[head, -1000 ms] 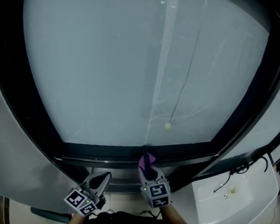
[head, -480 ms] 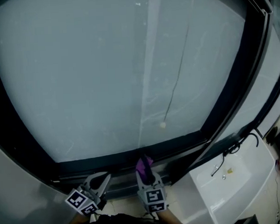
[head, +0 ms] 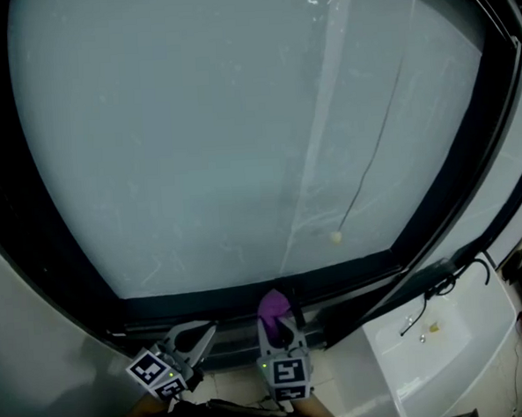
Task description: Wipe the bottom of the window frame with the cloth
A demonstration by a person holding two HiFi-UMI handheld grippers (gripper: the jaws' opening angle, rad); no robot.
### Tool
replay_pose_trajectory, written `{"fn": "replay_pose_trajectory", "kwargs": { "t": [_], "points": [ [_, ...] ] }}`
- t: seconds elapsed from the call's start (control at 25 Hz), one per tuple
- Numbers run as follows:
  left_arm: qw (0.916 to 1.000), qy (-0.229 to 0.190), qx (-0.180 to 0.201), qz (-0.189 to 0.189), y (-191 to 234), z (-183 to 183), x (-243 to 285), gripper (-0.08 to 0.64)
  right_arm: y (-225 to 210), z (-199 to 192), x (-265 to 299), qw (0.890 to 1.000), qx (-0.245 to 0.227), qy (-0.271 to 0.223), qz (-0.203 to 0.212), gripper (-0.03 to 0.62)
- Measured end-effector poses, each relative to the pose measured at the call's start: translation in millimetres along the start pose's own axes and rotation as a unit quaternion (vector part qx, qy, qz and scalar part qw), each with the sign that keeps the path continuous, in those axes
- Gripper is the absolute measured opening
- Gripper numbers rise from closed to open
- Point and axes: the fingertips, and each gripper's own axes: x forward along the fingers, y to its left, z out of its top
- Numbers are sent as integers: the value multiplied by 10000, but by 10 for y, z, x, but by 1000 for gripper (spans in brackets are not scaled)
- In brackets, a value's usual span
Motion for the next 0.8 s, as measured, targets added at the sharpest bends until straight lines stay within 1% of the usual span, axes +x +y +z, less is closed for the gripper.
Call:
{"fn": "replay_pose_trajectory", "kwargs": {
  "t": [0.08, 0.16, 0.4, 0.52, 0.64, 0.76, 0.8],
  "points": [
    [10000, -37, 4, 5, -9, 28, -38, 0, 53, 31, 20, 9997, 184, 134, -23, 83],
    [10000, -55, -25, 42, -13, 40, -85, 0, 77, 63, 44, 9989, 341, 275, -155, 84],
    [9997, -137, -139, 140, -32, 62, -297, 0, 99, 208, 143, 9971, 375, 73, -660, 83],
    [9996, -131, -155, 211, -18, 71, -399, 0, 3, 254, 233, 9932, 787, 89, -855, 83],
    [9993, -195, -132, 288, -1, 103, -499, 0, -63, 308, 318, 9894, 1150, 250, -846, 83],
    [9989, -263, -161, 349, -25, 119, -600, 0, -102, 330, 390, 9878, 1300, 392, -767, 83],
    [9988, -276, -106, 385, -29, 117, -635, 0, -110, 340, 416, 9871, 1361, 430, -722, 83]
  ]
}}
